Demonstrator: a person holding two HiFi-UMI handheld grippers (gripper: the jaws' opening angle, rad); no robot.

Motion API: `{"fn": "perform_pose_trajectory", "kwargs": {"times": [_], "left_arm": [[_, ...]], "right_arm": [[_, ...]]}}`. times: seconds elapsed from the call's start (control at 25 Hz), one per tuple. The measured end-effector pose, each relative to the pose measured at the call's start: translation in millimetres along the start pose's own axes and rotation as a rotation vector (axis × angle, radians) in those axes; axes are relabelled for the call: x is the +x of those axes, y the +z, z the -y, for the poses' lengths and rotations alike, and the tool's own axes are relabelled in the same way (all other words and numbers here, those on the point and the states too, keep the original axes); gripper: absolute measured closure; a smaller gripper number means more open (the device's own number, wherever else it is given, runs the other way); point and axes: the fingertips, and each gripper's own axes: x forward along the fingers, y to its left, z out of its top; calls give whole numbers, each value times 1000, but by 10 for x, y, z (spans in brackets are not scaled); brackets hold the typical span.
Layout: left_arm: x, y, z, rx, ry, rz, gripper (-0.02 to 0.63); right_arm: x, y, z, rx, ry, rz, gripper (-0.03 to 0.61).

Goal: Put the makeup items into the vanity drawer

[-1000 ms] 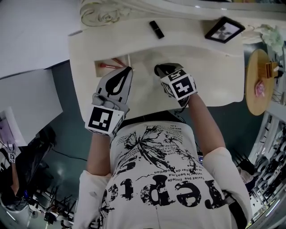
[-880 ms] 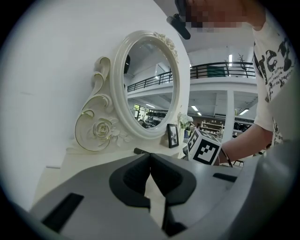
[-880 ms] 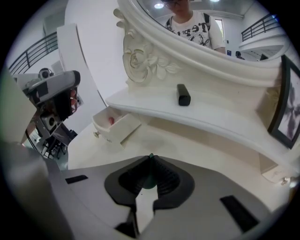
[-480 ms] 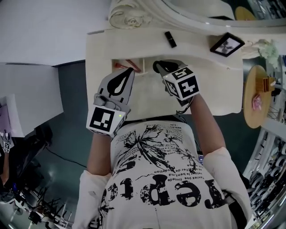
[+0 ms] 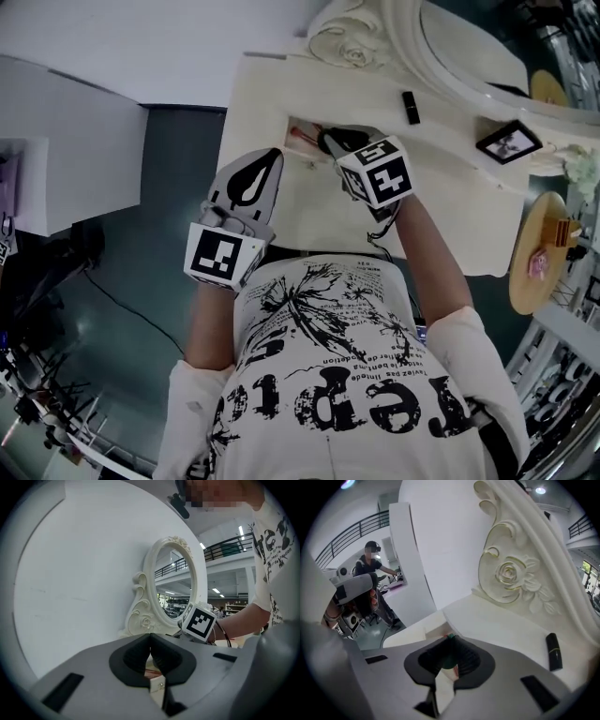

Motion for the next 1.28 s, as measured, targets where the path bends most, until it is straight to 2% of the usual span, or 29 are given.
{"fn": "perform_pose_trajectory", "kwargs": {"times": [0.24, 0.36, 0.68, 0.8, 0.96, 1.08, 1.16, 1.28], "left_arm": [[-247, -201, -222, -33, 81, -24, 600], [-330, -240, -310, -46, 105, -28, 600], [-319, -238, -253, -41, 98, -29, 600], [-303, -193, -255, -32, 85, -19, 600], [-232, -61, -189, -5, 57, 2, 600], [-165, 44, -116, 33, 21, 12, 600], [-124, 123, -55, 45, -2, 19, 600], [-31, 260, 38, 66, -42, 36, 600]], "right_arm": [[328, -10, -195, -5, 49, -23, 518], [415, -5, -196, 0, 36, -37, 497], [333, 26, -17, 50, -30, -29, 388], [262, 69, -14, 53, -39, -8, 383], [43, 146, 7, 54, -41, 57, 383], [-199, 296, 3, 45, -46, 158, 397], [-401, 400, 28, 30, -74, 228, 434], [-709, 506, 128, 35, -134, 312, 457]]}}
